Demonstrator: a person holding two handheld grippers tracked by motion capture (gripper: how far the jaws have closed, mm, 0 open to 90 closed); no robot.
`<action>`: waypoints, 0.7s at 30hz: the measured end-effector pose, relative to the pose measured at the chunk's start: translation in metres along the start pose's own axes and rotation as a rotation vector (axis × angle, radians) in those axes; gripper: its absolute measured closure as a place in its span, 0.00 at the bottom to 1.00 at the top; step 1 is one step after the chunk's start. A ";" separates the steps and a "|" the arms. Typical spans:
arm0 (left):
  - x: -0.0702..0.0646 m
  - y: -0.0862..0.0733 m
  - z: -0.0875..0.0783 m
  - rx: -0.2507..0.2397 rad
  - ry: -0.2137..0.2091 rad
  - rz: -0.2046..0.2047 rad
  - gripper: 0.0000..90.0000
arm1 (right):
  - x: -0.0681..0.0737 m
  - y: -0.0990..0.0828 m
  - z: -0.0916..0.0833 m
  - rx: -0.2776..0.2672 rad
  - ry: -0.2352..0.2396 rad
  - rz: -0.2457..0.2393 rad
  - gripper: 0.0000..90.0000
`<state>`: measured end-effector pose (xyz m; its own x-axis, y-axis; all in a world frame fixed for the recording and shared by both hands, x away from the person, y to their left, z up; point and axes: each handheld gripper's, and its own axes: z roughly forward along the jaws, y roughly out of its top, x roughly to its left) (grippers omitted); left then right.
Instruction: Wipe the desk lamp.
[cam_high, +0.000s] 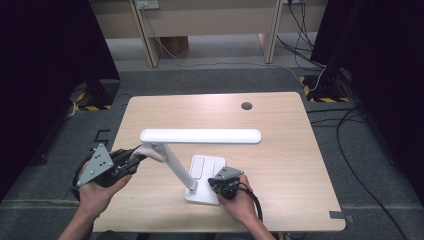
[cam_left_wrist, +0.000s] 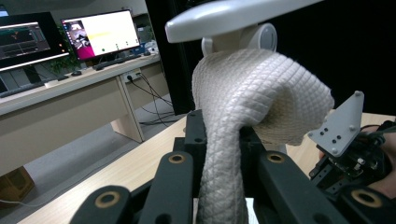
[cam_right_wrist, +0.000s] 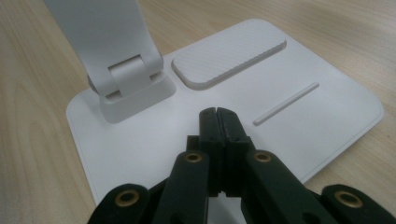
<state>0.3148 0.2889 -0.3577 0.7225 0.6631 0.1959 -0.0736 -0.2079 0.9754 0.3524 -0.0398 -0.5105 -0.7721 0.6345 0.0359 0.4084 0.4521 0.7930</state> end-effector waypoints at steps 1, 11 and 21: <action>0.000 0.000 0.001 0.002 -0.003 0.004 0.89 | 0.000 0.000 0.000 0.001 0.000 -0.001 1.00; 0.002 0.002 0.004 0.012 -0.014 0.032 0.89 | 0.000 0.001 0.001 0.004 -0.003 -0.002 1.00; -0.003 -0.004 0.007 0.015 -0.024 0.035 0.89 | 0.000 0.001 0.001 0.001 -0.001 -0.002 1.00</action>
<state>0.3178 0.2825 -0.3630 0.7359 0.6381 0.2267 -0.0884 -0.2414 0.9664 0.3531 -0.0388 -0.5103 -0.7724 0.6342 0.0342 0.4078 0.4539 0.7922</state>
